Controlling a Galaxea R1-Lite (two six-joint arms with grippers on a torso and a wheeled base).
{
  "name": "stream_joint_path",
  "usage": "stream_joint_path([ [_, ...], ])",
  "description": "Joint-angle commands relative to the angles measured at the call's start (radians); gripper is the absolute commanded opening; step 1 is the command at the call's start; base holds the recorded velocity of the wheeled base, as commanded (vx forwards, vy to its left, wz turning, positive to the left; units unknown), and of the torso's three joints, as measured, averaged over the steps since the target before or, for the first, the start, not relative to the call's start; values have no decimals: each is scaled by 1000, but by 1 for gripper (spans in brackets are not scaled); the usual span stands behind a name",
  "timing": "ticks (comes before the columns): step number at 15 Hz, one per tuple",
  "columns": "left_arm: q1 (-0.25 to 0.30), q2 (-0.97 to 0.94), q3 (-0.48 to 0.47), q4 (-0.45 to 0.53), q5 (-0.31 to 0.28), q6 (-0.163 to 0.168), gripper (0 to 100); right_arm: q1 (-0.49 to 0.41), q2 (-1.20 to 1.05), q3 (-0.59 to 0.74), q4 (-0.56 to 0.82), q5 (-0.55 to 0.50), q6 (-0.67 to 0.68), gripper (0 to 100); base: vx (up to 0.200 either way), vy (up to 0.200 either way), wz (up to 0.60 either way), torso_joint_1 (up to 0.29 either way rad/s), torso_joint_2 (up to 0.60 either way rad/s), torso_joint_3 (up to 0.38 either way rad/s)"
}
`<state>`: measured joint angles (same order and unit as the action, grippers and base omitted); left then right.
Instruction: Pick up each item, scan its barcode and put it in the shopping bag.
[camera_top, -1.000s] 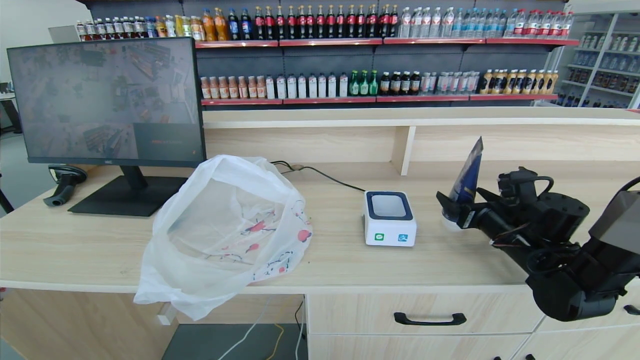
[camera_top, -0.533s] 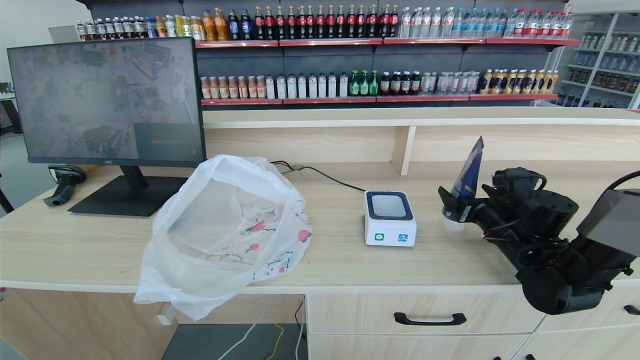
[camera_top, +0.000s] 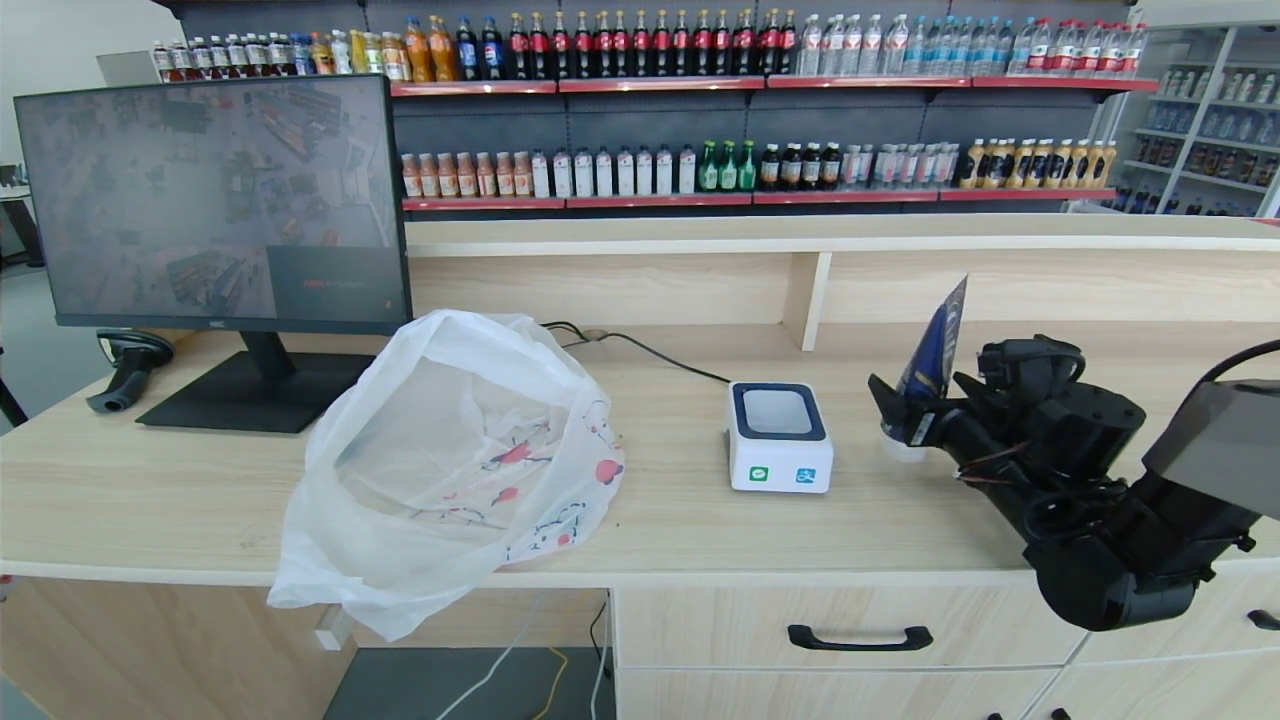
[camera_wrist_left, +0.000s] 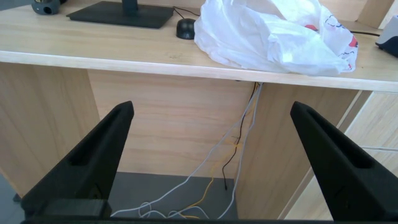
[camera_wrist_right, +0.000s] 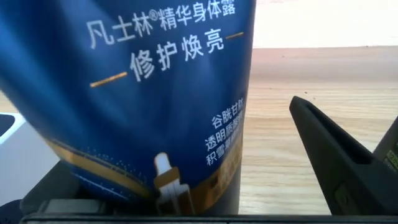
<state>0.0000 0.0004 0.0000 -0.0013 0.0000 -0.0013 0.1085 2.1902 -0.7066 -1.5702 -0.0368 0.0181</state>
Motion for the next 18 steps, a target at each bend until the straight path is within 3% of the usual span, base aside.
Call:
stream_joint_path([
  [1, 0, 0, 0, 0, 0, 0, 100, -3, -4, 6, -1, 0, 2, 100, 0, 0, 0, 0, 0, 0],
  [2, 0, 0, 0, 0, 0, 0, 100, -3, -4, 13, -1, 0, 3, 100, 0, 0, 0, 0, 0, 0],
  [3, 0, 0, 0, 0, 0, 0, 100, -1, -7, 19, -1, 2, 5, 0, 0, 0, 0, 0, 0, 0],
  [14, 0, 0, 0, 0, 0, 0, 100, 2, -87, 44, -1, 3, 39, 0, 0, 0, 0, 0, 0, 0],
  [18, 0, 0, 0, 0, 0, 0, 100, 37, -202, 136, -1, 5, 37, 0, 0, 0, 0, 0, 0, 0],
])
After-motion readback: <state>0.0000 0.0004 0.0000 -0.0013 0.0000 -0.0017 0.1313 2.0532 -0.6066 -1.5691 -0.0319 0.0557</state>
